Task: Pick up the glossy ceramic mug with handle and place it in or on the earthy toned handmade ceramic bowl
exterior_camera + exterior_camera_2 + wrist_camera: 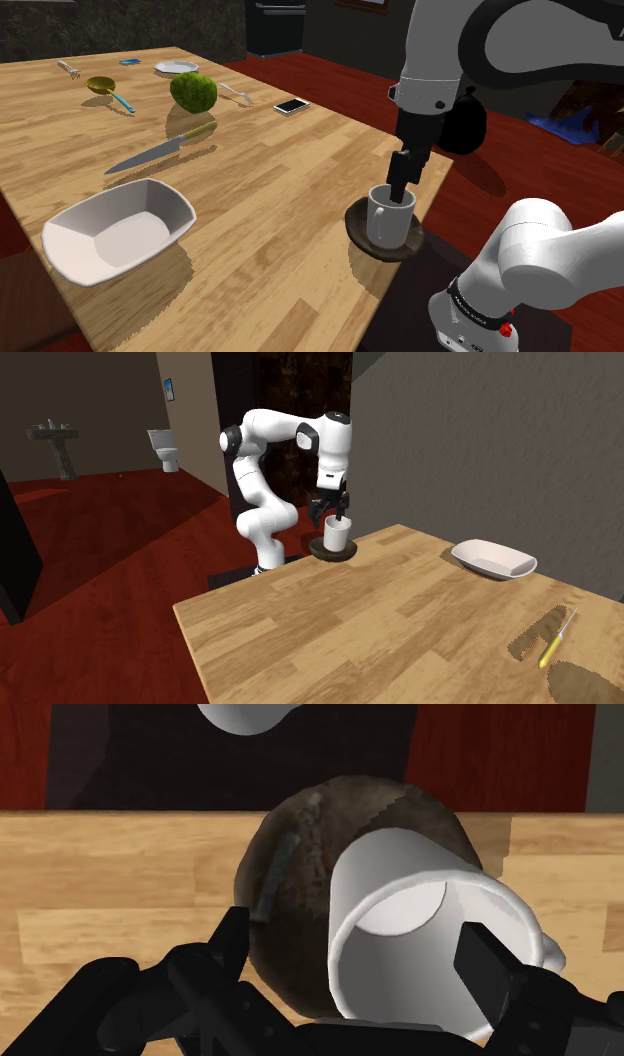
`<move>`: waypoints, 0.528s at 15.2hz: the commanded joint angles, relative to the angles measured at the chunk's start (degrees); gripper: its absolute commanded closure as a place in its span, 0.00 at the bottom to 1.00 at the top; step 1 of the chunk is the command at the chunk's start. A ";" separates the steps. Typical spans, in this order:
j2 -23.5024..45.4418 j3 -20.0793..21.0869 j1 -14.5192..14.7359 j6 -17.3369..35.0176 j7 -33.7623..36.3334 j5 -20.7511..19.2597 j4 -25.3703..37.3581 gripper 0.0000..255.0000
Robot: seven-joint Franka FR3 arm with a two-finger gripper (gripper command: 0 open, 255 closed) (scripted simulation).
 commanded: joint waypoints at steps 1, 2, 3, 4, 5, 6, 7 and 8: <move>1.15 -0.45 -0.23 -2.44 0.12 -0.46 3.57 0.00; 1.99 -0.74 -0.36 -3.98 0.19 -0.75 5.94 0.00; 2.69 -0.95 -0.46 -5.19 0.25 -0.96 7.84 0.00; 2.69 -0.95 -0.46 -5.19 0.25 -0.96 7.84 0.00; 2.69 -0.95 -0.46 -5.19 0.25 -0.96 7.84 0.00; 2.69 -0.95 -0.46 -5.19 0.25 -0.96 7.84 0.00; 2.69 -0.95 -0.46 -5.19 0.25 -0.96 7.84 0.00; 2.69 -0.95 -0.46 -5.19 0.25 -0.96 7.84 0.00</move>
